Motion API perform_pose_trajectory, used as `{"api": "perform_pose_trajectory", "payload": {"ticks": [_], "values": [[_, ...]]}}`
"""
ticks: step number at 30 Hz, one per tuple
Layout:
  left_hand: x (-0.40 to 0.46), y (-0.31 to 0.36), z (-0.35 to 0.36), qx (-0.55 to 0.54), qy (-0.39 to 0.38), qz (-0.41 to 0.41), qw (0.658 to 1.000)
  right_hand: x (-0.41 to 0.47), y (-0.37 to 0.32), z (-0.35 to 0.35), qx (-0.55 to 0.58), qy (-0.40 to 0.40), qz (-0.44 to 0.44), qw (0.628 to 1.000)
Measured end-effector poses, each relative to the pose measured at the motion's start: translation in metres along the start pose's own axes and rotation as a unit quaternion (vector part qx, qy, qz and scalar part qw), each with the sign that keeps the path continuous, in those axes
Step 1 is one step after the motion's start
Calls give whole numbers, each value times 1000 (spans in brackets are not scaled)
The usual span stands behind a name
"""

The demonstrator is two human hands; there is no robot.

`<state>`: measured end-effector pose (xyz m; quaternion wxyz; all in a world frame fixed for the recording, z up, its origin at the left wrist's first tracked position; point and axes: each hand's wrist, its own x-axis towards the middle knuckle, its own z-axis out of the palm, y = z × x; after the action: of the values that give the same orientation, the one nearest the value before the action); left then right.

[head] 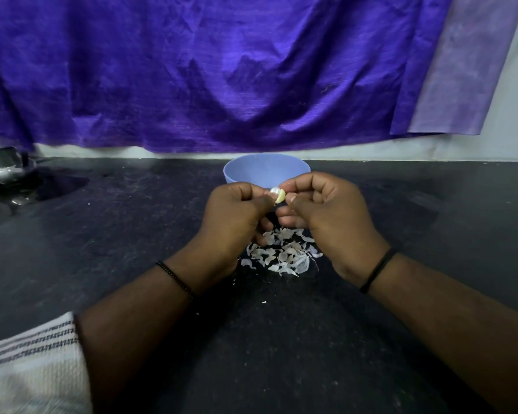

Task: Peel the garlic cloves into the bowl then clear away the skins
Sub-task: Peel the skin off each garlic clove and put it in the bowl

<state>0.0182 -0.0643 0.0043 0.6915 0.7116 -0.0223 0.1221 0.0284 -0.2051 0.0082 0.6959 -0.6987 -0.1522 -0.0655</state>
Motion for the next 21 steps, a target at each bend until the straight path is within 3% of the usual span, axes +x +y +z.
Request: {"api": "perform_pose_trajectory", "payload": {"ticks": [5, 21], "values": [[3, -4, -2, 55, 29, 27, 998, -1, -5, 0, 76, -3, 48, 996], [5, 0, -7, 114, 66, 35, 991, 4, -6, -11, 34, -15, 72, 997]]}}
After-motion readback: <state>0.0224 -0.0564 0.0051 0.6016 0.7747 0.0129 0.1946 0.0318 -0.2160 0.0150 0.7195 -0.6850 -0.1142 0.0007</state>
